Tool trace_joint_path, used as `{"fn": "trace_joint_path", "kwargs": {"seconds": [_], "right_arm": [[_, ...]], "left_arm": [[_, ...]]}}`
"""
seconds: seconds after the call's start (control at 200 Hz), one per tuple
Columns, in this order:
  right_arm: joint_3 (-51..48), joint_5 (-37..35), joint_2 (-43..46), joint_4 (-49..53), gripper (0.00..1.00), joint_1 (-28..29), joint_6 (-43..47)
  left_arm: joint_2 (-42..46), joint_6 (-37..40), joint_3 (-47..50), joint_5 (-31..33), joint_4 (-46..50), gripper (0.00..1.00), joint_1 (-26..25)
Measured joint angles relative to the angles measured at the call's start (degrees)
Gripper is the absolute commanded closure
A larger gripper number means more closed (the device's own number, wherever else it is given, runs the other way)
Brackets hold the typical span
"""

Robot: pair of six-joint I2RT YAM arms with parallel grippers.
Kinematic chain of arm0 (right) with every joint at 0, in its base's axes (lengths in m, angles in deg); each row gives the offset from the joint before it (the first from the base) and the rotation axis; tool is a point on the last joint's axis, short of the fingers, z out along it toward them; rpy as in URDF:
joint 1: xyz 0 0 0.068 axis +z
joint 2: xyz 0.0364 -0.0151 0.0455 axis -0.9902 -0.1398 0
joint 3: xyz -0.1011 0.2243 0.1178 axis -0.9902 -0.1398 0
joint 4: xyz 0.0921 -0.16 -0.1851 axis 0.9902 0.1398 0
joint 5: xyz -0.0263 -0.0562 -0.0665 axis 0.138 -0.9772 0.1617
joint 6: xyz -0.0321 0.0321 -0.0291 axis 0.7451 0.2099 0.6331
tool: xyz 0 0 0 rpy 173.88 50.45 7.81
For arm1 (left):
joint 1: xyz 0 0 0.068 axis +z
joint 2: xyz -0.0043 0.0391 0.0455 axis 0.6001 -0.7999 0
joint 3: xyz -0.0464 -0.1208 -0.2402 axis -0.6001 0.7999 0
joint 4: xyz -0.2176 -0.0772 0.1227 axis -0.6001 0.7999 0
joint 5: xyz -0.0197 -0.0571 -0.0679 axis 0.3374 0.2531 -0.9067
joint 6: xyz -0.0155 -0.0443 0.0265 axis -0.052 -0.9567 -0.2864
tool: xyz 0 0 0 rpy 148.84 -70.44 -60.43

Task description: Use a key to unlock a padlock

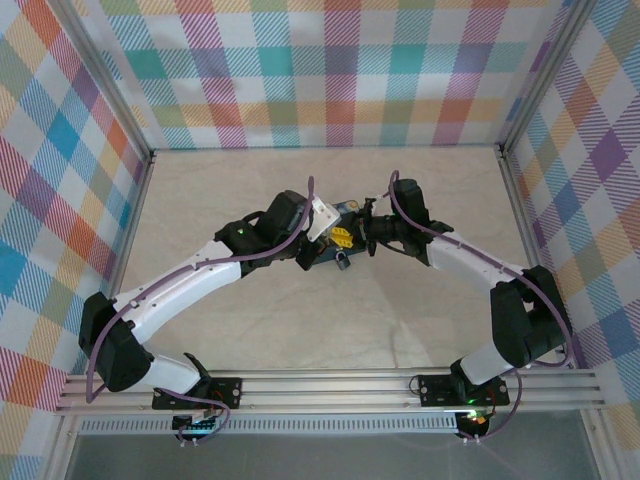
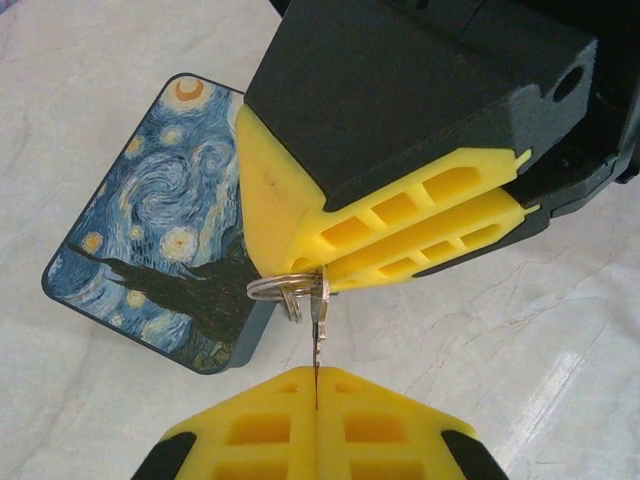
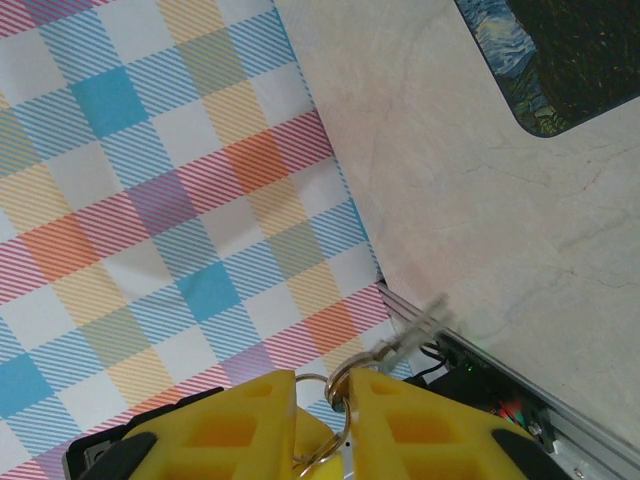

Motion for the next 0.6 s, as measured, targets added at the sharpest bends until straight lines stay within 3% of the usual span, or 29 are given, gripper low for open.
{"fn": "trace_joint_path", "kwargs": {"seconds": [0.605], "right_arm": [[-0.02,-0.5,0.04,1.11,0.99,-0.02,3.1]], "left_arm": [[-1.01,0.96,0.0,1.27,0.61,1.0,-0.09]]}}
